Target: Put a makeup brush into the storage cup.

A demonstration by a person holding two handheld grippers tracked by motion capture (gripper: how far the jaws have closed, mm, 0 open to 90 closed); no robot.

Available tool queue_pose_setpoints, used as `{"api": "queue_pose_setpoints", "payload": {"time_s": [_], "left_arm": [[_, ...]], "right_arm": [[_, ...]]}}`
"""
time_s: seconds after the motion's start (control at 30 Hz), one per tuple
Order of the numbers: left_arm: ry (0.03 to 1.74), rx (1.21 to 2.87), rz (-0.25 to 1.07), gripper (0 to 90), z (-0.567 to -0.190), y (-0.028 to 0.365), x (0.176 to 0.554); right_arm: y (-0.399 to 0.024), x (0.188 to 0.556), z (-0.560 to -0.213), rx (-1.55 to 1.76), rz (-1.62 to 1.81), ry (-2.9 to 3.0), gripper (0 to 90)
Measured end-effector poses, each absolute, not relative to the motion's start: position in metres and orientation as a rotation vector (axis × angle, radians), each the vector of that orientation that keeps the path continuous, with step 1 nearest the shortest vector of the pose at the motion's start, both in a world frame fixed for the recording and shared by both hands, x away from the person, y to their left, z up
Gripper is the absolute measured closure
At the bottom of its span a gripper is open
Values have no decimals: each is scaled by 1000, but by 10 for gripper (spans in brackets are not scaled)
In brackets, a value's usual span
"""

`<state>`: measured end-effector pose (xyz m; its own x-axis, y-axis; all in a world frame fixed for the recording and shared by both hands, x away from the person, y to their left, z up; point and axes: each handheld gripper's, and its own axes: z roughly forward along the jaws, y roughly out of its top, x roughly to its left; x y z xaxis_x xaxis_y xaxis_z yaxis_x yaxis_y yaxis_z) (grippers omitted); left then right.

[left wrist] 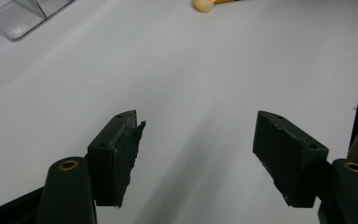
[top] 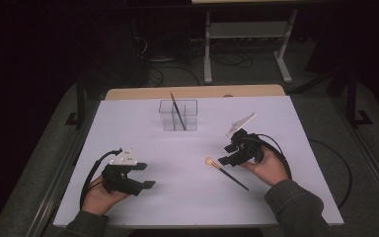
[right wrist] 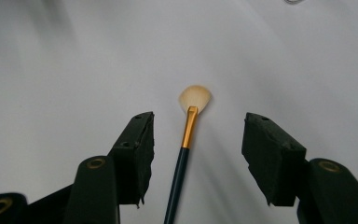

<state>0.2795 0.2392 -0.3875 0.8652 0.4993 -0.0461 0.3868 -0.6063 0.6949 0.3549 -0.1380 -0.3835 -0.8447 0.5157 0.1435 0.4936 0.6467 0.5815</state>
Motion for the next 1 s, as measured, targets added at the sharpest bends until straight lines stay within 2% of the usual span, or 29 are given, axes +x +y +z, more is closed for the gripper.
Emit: {"api": "queue_pose_setpoints", "payload": {"time_s": [0.63, 1.0], "left_arm": [[638, 2295, 199, 306, -388, 240, 281], [654, 2280, 198, 299, -389, 241, 281]], "right_arm": [[-141, 348, -396, 878, 945, 2850, 453], [-138, 345, -406, 867, 907, 2880, 516]]}}
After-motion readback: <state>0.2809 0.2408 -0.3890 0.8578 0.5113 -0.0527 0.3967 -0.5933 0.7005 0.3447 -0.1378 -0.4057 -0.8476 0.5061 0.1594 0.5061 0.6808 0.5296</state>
